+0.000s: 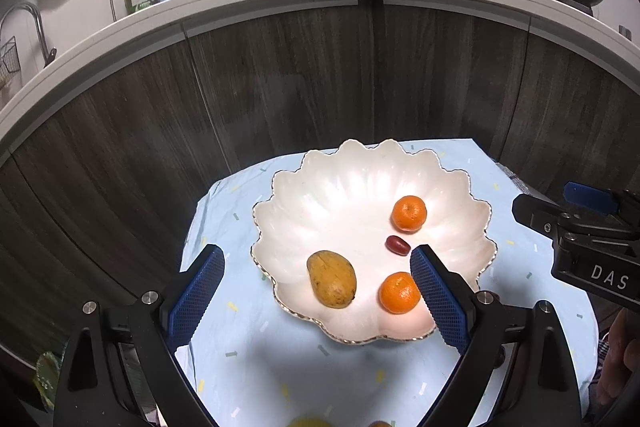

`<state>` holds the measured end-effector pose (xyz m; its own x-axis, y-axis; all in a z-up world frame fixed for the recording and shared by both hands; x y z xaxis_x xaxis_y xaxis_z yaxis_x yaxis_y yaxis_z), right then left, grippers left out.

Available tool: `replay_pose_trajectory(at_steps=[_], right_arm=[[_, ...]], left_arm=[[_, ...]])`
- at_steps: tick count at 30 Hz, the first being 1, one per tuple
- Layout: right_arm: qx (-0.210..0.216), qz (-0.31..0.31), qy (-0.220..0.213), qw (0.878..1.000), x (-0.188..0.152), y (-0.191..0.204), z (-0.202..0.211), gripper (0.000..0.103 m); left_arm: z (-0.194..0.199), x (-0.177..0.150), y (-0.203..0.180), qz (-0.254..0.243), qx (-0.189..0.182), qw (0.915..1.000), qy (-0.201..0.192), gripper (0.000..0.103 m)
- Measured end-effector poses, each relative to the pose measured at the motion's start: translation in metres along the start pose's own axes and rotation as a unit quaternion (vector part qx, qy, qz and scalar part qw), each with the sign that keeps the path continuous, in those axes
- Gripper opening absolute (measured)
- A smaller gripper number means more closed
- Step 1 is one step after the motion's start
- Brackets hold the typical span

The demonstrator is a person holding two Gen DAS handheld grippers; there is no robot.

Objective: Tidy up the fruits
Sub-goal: 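Withdraw both open tools from the bowl toward the green apple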

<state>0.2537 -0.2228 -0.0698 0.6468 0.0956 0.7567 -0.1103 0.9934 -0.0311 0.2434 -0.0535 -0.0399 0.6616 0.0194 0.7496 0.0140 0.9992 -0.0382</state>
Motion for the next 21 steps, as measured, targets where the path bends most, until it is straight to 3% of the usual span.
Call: replay_pose_trajectory(at_steps=[21], right_arm=[[0.009,0.003,0.009,1.000,-0.036,0.012,0.019,0.077]], left_arm=[[0.028,-0.034,0.004,-0.020,0.002,0.9998,-0.001,0.095]])
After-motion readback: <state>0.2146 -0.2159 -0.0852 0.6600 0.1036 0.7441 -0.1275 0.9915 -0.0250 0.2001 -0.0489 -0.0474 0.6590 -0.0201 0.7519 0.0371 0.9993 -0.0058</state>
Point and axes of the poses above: each gripper's, at about its wrist camera, not at the fingertips, and z roughly against the way its jaws point, y to its left, x to its top, the point moved 2 cm from there along -z, roughly the way its jaws point, and after that the axes turned 11 degrees about z, right-handed, at the moved point
